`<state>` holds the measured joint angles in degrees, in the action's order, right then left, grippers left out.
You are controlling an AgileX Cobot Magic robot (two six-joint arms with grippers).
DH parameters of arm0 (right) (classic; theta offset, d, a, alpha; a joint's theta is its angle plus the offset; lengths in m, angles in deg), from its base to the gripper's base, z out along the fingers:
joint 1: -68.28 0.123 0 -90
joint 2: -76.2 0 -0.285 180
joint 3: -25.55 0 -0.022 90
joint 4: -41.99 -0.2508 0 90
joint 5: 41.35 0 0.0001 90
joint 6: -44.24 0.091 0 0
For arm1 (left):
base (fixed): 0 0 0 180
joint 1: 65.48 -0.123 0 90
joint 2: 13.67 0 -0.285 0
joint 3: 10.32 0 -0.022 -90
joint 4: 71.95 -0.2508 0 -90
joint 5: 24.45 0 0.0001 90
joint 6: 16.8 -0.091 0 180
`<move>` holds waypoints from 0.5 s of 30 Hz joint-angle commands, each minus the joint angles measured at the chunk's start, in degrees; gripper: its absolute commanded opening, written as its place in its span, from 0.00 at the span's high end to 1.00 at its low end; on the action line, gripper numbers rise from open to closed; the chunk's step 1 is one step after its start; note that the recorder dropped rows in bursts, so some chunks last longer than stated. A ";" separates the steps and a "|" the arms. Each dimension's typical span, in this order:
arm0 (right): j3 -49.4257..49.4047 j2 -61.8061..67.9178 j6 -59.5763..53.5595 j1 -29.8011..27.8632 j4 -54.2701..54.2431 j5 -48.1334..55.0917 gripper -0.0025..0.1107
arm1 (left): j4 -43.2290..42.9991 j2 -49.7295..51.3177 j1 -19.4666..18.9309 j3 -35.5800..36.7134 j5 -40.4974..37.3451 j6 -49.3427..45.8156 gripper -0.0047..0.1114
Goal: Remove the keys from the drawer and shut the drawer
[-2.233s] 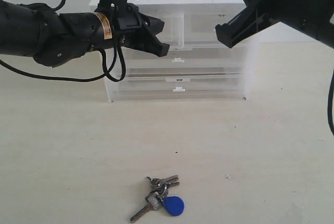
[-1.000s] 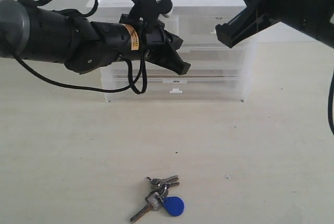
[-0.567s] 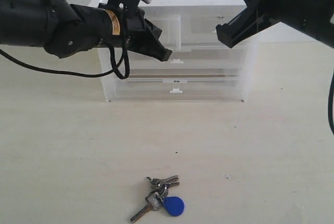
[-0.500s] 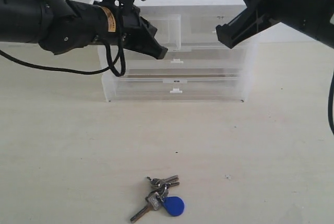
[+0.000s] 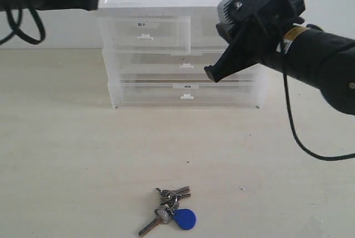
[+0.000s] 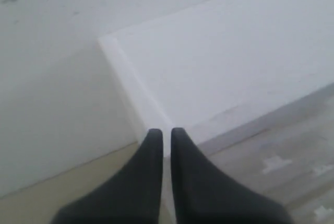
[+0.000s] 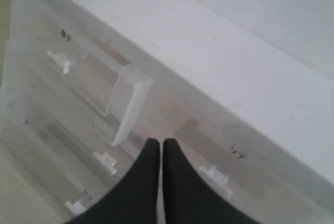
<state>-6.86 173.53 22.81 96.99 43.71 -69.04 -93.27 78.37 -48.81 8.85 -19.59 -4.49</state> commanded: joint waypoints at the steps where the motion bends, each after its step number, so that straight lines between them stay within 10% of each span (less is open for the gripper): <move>1: 2.73 5.08 4.58 -0.13 4.23 -0.04 0.98 | 2.41 -0.90 -5.85 3.87 4.29 3.47 0.92; 15: 14.66 16.73 24.91 -0.13 21.94 -6.31 0.98 | 2.29 -0.46 -7.56 7.26 12.01 2.61 0.92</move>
<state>6.00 189.93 41.91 96.99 60.10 -73.22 -91.38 77.79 -56.22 15.84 -9.01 -1.63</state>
